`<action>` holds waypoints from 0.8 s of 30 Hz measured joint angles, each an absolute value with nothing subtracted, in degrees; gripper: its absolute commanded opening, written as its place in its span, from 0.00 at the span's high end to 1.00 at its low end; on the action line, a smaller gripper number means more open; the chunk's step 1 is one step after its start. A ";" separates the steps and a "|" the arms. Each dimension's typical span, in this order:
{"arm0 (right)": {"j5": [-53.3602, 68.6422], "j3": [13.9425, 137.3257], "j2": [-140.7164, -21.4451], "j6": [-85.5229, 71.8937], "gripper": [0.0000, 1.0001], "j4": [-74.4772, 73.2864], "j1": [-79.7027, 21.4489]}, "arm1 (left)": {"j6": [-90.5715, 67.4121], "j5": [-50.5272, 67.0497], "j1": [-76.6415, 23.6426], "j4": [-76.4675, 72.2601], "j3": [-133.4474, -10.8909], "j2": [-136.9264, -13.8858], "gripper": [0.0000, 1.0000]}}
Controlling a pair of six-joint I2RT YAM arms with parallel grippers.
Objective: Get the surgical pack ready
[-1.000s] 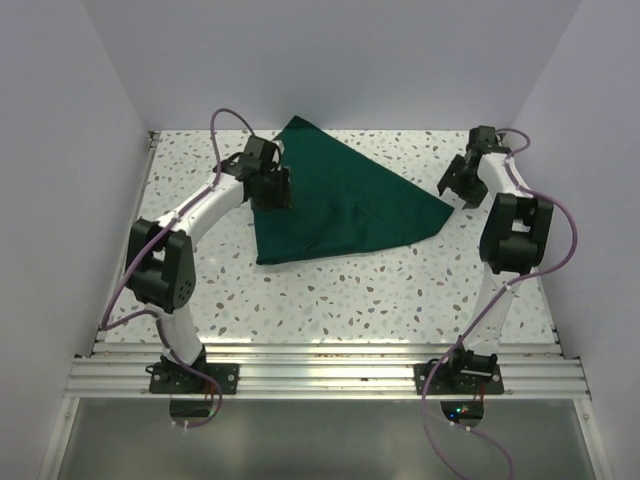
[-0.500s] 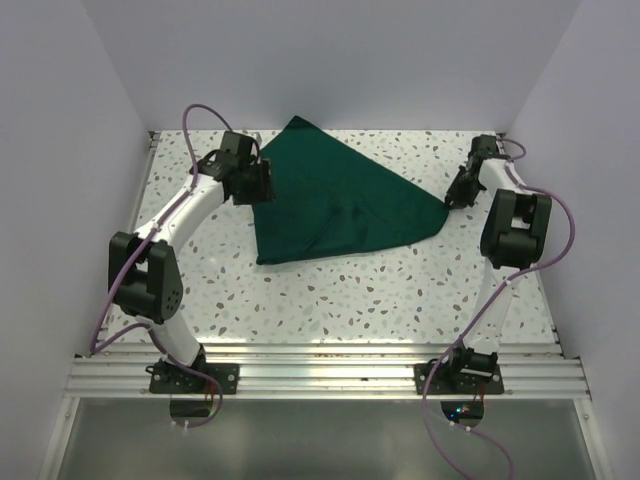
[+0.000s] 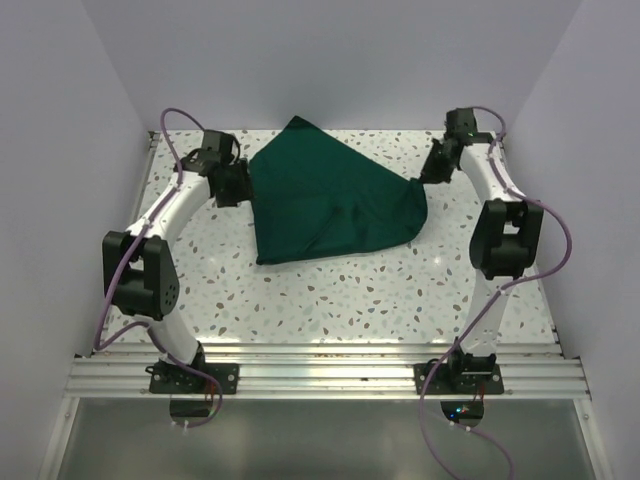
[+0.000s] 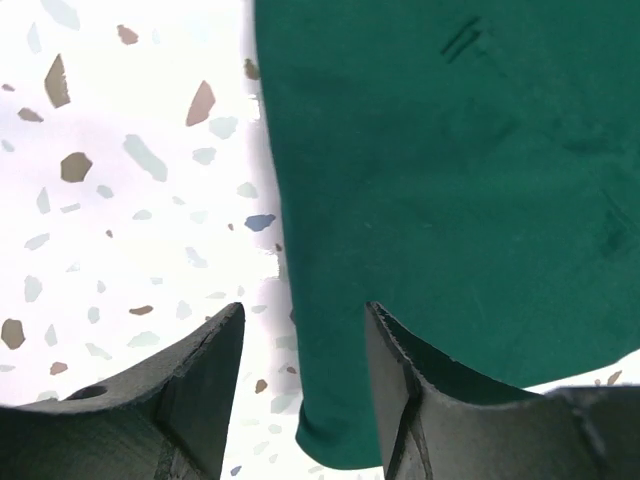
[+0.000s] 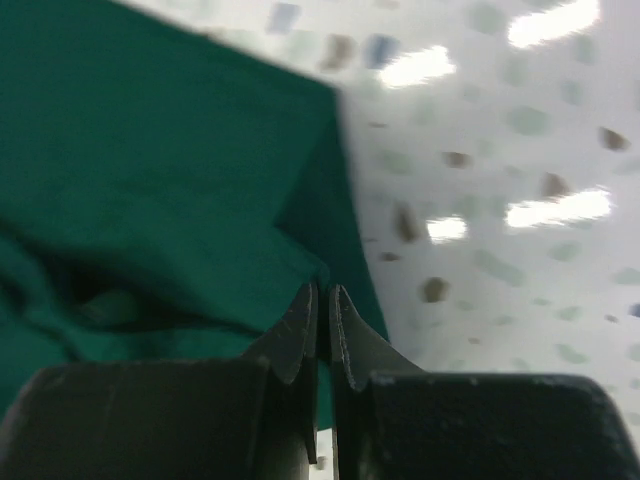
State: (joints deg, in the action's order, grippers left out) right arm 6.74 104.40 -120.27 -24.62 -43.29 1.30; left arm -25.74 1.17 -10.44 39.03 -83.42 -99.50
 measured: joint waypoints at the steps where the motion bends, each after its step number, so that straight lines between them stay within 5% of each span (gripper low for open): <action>1: 7.03 106.89 -119.74 -24.62 1.00 -43.64 -0.97 | -26.00 1.17 -10.02 39.29 -83.40 -99.77 0.49; 11: 11.35 126.69 -119.68 -27.31 1.00 -46.87 -23.88 | -26.70 1.98 -8.32 39.57 -79.64 -101.62 0.62; 24: 14.66 134.02 -128.53 -29.61 1.00 -48.47 -34.79 | -29.47 6.17 -8.32 35.73 -71.90 -101.84 0.64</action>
